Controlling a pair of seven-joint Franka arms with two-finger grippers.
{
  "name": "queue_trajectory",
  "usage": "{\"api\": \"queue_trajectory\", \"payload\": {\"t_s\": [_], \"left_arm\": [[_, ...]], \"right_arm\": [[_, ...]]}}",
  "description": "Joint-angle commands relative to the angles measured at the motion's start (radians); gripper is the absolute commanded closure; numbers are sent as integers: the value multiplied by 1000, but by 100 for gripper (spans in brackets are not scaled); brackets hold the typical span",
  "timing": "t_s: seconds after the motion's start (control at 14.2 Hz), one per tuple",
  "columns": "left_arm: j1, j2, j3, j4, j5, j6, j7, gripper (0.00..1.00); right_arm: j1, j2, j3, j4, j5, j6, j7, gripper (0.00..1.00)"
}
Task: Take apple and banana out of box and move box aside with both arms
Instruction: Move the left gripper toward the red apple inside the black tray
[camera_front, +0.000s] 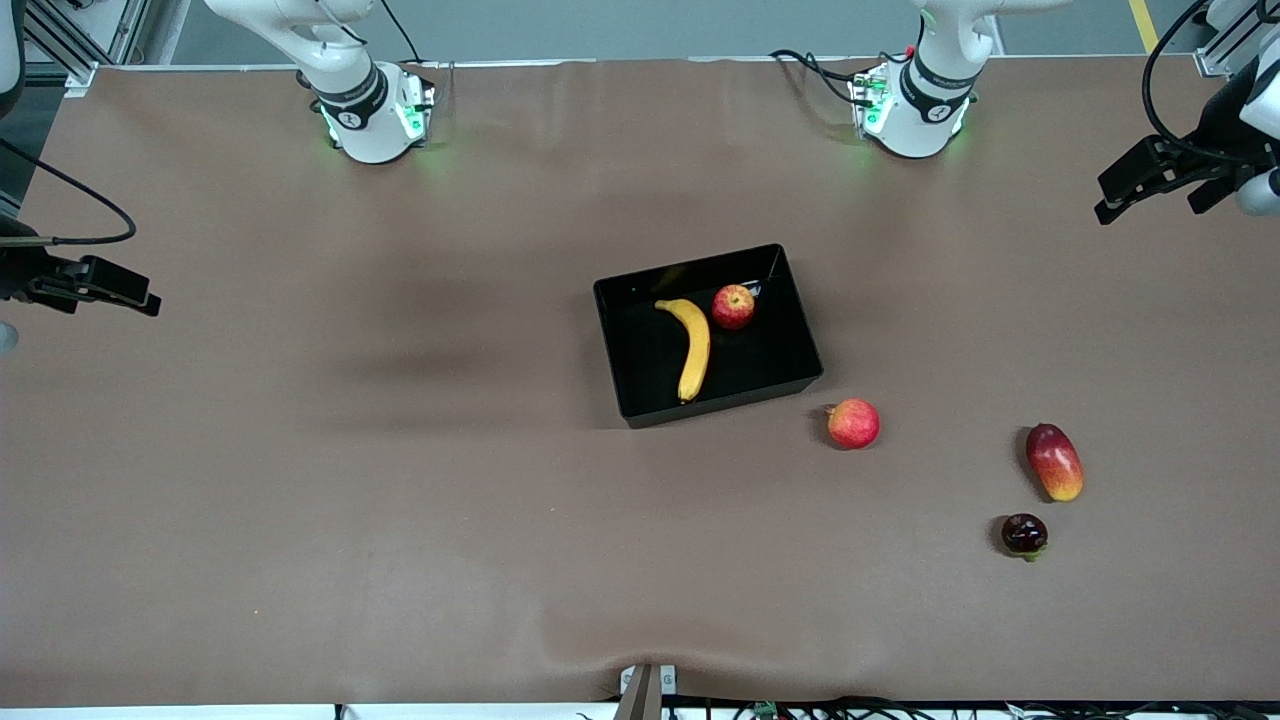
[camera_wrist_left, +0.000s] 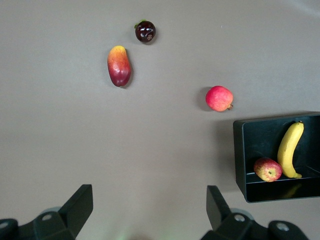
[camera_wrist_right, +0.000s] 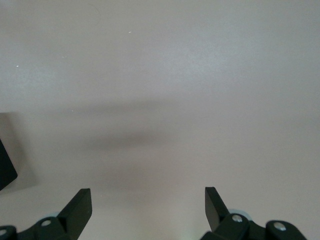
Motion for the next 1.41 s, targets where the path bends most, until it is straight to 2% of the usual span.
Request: {"api": "queue_trajectory", "payload": {"t_s": [0.0,0.21,0.35,0.49,0.7,0.92,1.34], "left_arm": [[6,0,-2,14,-6,-17,18,0],[6,4,1,17,-4,-17,9,0],[3,41,-2,59,-4,-18,6,0],[-11,49,-9,40,-6,-23,1,0],[-34,110,-88,15,-7,-17,-156,0],[-46,175,-218,-15,-7,30,-391,0],[-44,192,-401,-284,-18,406,-780,0]], "right_arm": [[-17,-7,12,-1,4,-3,3,0],[-17,-7,12,-1,4,-2,3,0],[-17,-7,12,-1,4,-2,3,0],[-17,-5,12,-1,4,-2,3,0],[-17,-7,12,-1,4,-2,3,0],[-16,-7,12,-1,4,-3,3,0],[-14,-7,12,-1,4,-3,3,0]]}}
